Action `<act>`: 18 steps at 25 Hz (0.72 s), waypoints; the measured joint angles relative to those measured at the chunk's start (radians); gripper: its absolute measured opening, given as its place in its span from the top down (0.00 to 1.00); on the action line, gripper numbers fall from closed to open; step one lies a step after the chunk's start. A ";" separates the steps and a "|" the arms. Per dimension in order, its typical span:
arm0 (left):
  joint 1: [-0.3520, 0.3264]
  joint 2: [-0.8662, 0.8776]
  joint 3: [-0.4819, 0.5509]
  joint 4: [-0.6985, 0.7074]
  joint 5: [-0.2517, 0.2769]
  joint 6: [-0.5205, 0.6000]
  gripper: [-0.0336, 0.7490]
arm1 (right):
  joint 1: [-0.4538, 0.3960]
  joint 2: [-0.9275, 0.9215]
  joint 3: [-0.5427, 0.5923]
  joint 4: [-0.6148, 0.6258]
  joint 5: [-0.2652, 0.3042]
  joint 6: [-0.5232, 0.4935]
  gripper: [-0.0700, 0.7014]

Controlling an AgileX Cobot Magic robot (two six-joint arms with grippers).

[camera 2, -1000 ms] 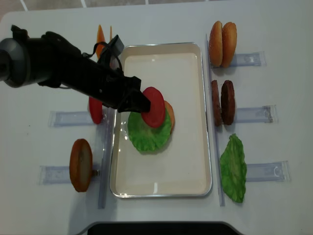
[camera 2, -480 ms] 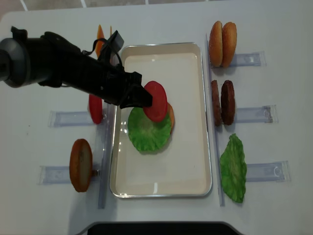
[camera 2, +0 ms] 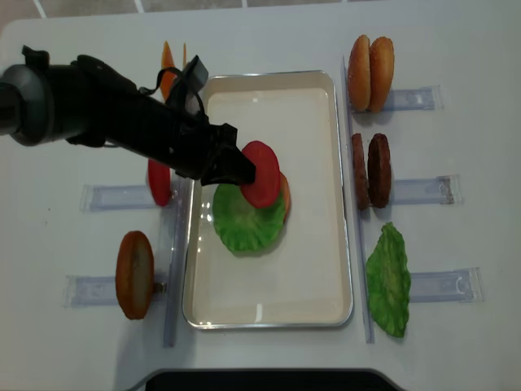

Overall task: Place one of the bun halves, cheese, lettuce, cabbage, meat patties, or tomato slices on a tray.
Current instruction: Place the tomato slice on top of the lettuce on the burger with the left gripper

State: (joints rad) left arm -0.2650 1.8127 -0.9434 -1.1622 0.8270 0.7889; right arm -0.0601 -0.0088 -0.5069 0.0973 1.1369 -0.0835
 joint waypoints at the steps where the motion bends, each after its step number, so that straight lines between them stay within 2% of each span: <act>1: 0.000 0.008 0.000 0.000 0.000 0.000 0.88 | 0.000 0.000 0.000 0.000 0.000 0.000 0.43; 10: 0.000 0.016 0.000 0.003 -0.004 0.000 0.87 | 0.000 0.000 0.000 0.000 0.000 0.000 0.43; 16: 0.000 0.016 0.000 0.007 -0.005 -0.005 0.70 | 0.000 0.000 0.000 0.000 0.000 0.000 0.43; 18: 0.000 0.016 0.000 0.026 -0.005 -0.021 0.67 | 0.000 0.000 0.000 0.000 0.000 0.000 0.43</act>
State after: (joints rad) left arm -0.2650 1.8290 -0.9434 -1.1362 0.8221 0.7674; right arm -0.0601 -0.0088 -0.5069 0.0973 1.1369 -0.0835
